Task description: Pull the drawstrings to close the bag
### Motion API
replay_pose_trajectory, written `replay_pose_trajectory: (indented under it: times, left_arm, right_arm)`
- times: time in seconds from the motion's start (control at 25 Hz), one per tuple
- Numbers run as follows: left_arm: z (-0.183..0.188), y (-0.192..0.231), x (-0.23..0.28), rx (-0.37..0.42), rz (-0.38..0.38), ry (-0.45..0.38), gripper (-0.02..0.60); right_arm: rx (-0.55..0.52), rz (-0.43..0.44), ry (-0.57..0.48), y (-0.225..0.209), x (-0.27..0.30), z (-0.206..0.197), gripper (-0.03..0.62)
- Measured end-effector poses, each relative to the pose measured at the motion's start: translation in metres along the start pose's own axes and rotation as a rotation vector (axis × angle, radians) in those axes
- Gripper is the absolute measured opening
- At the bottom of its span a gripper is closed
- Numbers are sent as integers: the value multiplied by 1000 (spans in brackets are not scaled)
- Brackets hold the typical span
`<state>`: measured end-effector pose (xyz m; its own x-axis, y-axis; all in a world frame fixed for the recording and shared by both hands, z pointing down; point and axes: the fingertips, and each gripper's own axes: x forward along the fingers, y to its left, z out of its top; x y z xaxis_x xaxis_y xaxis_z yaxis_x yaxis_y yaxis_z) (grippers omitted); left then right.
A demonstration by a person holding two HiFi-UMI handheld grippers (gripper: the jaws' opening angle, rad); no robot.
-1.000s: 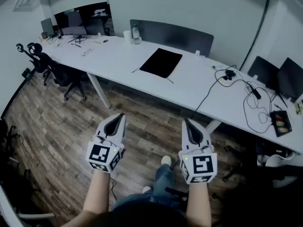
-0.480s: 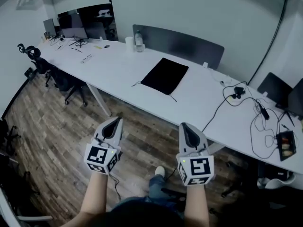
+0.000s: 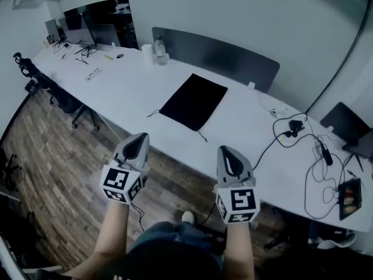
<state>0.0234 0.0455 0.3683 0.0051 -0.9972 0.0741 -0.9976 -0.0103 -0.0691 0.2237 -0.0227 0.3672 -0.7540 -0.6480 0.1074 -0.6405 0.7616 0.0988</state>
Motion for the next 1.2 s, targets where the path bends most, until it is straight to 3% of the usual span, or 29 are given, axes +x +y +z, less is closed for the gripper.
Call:
replay_pose_trajectory:
  times: [0.36,0.52,0.64,1.0,1.2]
  left_arm:
    - [-12,19,71,-3,-47,32,-2]
    - [-17,42,101,-48,-76,15,-2]
    - [-23,62,126,-82,-125,19,-2]
    - [-40,132,199,-32,-312,83,-2]
    - [-51,166,233,-47,-395,98,-2]
  right_arm:
    - [32,-62,37,-41,39,-16,-6]
    - [17,-101,47,-53,61,-23,-6]
    - [36,-142,54,-58,83,-26,-6]
    - [99,-284,65,-53,159,-25,-6]
    - [97,-367,111,-51,189,-32,-6]
